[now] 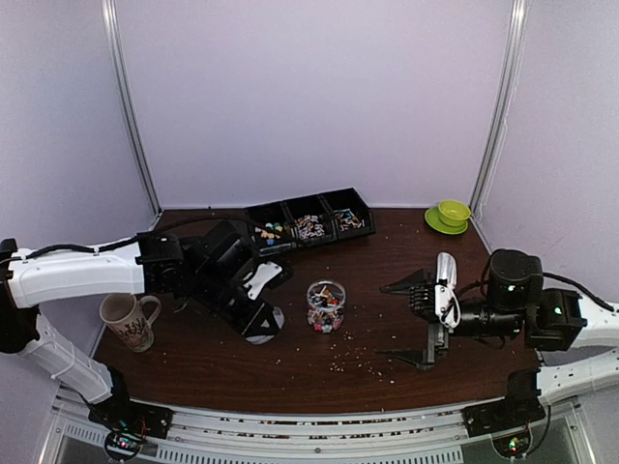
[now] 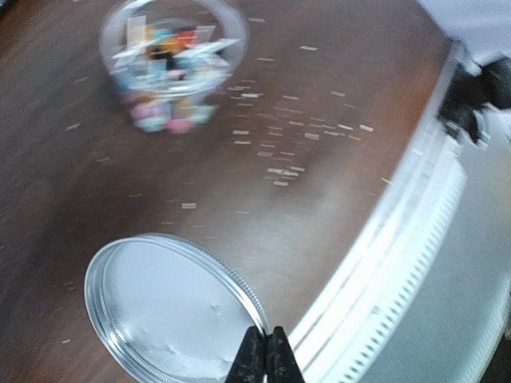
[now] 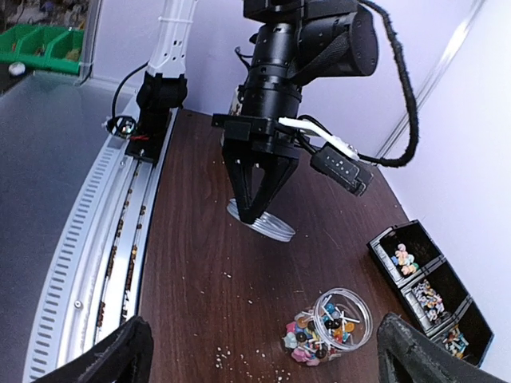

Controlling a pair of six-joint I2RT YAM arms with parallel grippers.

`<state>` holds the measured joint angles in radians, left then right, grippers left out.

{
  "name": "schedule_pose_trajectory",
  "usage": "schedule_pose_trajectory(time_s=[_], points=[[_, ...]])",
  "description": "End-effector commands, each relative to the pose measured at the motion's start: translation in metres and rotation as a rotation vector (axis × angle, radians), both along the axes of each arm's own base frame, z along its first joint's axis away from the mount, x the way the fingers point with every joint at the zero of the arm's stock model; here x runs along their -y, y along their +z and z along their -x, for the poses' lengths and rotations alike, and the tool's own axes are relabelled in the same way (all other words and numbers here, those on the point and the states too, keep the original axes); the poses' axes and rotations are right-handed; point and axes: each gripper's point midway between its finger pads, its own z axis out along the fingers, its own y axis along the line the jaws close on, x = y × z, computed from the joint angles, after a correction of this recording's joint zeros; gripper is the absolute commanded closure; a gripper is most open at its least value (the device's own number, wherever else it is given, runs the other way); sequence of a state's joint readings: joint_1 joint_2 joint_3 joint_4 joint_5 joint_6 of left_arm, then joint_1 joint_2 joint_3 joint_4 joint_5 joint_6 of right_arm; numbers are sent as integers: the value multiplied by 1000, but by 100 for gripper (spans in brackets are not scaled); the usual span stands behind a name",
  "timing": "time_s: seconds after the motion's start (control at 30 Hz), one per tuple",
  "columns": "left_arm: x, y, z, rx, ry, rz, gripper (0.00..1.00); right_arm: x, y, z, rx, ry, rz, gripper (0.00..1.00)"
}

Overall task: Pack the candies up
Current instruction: Pick up the box lid from the center of the board, then pass from the left arm to the right

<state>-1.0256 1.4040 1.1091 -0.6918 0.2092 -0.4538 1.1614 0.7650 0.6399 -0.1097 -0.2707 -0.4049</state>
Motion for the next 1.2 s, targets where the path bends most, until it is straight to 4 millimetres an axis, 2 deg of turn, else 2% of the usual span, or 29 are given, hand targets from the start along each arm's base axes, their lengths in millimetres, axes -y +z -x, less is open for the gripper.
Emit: schedule_pose_trajectory(time_s=[0.0, 0.17, 0.37, 0.53, 0.7, 0.93, 1.07, 1.17], points=[[39, 35, 44, -41, -211, 159, 100, -7, -10, 6, 173, 52, 162, 2], [57, 46, 75, -53, -339, 214, 100, -20, -18, 17, 287, 109, 198, 2], [72, 65, 97, -62, -435, 310, 100, -35, -25, 33, 331, 179, 198, 7], [85, 63, 116, -75, -527, 313, 100, -47, -38, 36, 322, 211, 242, 16], [91, 61, 128, -72, -587, 297, 100, -58, -43, 42, 308, 250, 249, 29], [92, 62, 133, -76, -613, 304, 100, -64, -55, 48, 301, 290, 284, 57], [94, 60, 139, -86, -639, 306, 100, -65, -58, 50, 300, 308, 289, 63], [95, 60, 143, -90, -657, 310, 100, -65, -58, 50, 303, 309, 292, 71]])
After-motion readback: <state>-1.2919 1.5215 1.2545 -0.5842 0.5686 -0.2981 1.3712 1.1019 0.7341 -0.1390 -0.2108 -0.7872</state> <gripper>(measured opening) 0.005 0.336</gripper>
